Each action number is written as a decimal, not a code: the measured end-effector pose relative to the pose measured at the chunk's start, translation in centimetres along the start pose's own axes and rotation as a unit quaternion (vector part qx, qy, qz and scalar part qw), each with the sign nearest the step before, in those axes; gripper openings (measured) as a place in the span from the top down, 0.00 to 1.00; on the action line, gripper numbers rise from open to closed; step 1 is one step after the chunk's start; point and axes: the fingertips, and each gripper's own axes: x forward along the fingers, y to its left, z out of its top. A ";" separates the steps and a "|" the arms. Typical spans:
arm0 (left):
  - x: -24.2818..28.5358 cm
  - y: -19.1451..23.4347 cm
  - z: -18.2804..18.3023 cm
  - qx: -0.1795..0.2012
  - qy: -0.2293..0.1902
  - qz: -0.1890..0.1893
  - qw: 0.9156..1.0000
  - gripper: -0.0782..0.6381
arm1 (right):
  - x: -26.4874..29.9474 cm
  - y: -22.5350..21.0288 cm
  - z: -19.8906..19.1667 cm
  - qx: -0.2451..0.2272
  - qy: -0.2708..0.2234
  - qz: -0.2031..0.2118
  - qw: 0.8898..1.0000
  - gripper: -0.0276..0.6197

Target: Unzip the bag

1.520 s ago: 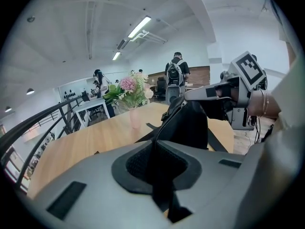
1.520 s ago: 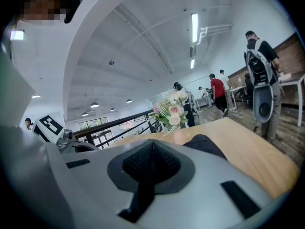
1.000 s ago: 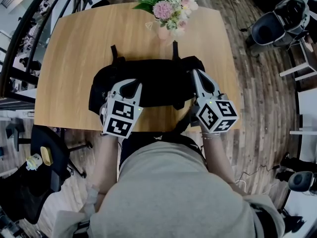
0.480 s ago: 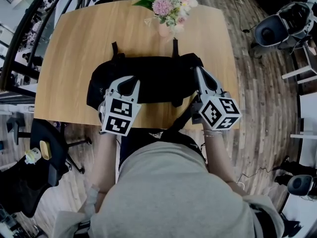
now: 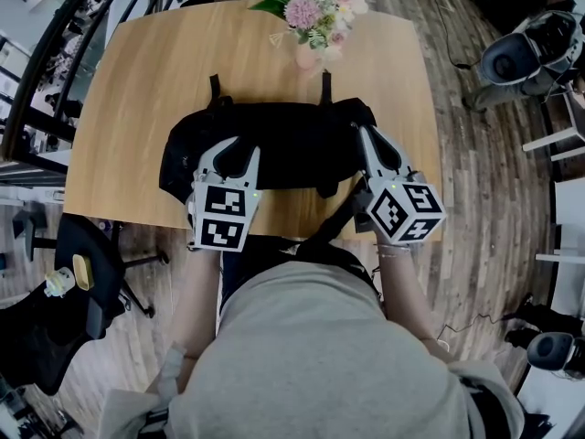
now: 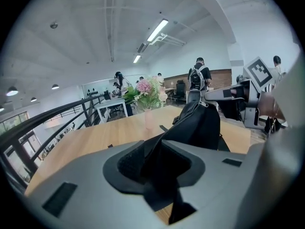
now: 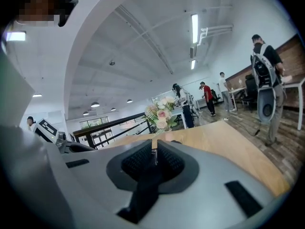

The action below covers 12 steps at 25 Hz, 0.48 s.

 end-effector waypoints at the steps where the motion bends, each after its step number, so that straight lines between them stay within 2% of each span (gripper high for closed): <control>1: -0.2 0.2 0.1 -0.005 -0.003 0.003 1.000 0.74 | 0.0 0.2 0.1 0.000 0.000 0.004 1.000 0.91; 7: -1.6 0.9 0.6 -0.036 -0.020 0.012 0.999 0.74 | 0.1 2.8 0.8 -0.018 -0.004 0.033 0.999 0.85; 12: -2.8 0.0 1.6 -0.110 -0.046 -0.027 0.993 0.74 | 0.3 6.0 0.9 -0.024 0.003 0.081 0.996 0.83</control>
